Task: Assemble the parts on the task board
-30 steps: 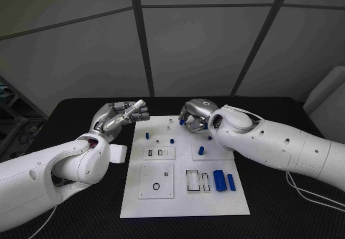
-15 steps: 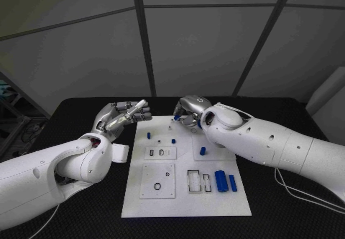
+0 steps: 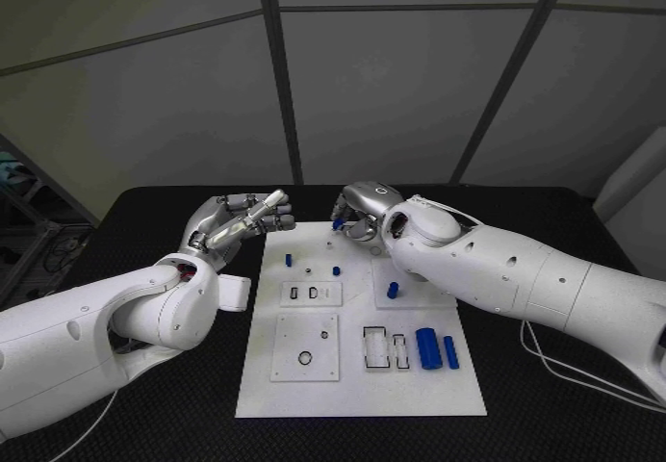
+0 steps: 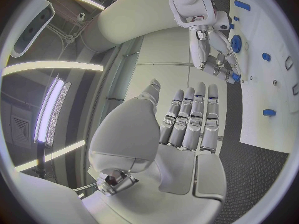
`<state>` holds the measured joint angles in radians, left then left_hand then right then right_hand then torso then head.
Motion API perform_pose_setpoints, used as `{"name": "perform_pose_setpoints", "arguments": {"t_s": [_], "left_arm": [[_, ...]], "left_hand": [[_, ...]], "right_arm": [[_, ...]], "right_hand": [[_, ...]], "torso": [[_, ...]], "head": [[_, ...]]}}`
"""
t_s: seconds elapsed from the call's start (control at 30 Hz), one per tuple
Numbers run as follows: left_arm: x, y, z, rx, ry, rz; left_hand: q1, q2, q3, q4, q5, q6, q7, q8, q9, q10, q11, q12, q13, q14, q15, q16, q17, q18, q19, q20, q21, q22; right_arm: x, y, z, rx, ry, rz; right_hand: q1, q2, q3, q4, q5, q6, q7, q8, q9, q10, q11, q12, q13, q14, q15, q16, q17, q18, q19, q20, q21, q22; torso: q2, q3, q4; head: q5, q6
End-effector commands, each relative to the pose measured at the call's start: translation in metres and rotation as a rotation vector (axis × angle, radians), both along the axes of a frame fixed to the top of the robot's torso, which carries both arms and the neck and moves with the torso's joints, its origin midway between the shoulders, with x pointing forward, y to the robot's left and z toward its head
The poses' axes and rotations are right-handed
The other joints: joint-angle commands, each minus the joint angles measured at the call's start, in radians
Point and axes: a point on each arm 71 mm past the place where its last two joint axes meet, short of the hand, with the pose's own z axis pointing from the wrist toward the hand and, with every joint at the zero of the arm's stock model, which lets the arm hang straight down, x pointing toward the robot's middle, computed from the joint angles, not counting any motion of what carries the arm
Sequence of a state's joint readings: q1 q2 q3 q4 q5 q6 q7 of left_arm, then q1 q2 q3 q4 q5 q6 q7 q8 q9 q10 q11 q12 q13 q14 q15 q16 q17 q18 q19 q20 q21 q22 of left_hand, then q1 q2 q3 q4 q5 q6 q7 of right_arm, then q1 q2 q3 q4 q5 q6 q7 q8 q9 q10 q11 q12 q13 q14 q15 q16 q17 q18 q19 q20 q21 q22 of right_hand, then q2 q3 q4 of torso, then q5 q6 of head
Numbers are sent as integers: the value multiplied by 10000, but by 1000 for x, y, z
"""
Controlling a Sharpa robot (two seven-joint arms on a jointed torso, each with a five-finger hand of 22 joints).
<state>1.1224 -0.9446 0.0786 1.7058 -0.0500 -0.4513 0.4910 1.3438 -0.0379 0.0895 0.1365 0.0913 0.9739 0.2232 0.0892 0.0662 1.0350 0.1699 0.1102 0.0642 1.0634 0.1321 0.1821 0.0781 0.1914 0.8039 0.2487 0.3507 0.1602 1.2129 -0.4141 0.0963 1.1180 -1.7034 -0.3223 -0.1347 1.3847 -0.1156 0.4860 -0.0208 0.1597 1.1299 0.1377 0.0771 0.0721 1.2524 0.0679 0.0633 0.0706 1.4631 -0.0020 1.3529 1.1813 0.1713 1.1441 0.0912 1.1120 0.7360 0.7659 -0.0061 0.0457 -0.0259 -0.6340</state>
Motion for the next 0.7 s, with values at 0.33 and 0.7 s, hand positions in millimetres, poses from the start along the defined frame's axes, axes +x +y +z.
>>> {"name": "perform_pose_setpoints", "arguments": {"t_s": [0.33, 0.7], "left_arm": [[-1, -3, 3, 13, -139, -210], [0, -3, 3, 29, -149, -216]], "left_hand": [[-5, 79, 5, -81, -66, 5, 58, -75, -12, -40, 65, -41, -9, 17, 14, -58, 3, -85, 43, 0, 43, -14], [-13, 75, -1, -95, -69, -5, 73, -97, -13, -57, 76, -63, -10, 10, 21, -78, 0, -86, 33, 4, 38, -21]], "right_arm": [[5, 6, -4, -332, 413, -29], [7, 10, -7, -524, 645, -90]], "right_hand": [[-4, -59, 60, 9, 44, 20, 54, 13, 6, 21, 53, -11, 1, 491, -47, 56, 26, -200, -5, -22, 71, 24], [-54, -75, 58, 23, 22, -9, 60, -18, -4, -19, 64, -19, -8, 481, -37, 62, 16, -192, -51, -7, 67, -8]], "torso": [[9, 2, -6], [13, 2, -8]], "head": [[25, -51], [68, -88]]}}
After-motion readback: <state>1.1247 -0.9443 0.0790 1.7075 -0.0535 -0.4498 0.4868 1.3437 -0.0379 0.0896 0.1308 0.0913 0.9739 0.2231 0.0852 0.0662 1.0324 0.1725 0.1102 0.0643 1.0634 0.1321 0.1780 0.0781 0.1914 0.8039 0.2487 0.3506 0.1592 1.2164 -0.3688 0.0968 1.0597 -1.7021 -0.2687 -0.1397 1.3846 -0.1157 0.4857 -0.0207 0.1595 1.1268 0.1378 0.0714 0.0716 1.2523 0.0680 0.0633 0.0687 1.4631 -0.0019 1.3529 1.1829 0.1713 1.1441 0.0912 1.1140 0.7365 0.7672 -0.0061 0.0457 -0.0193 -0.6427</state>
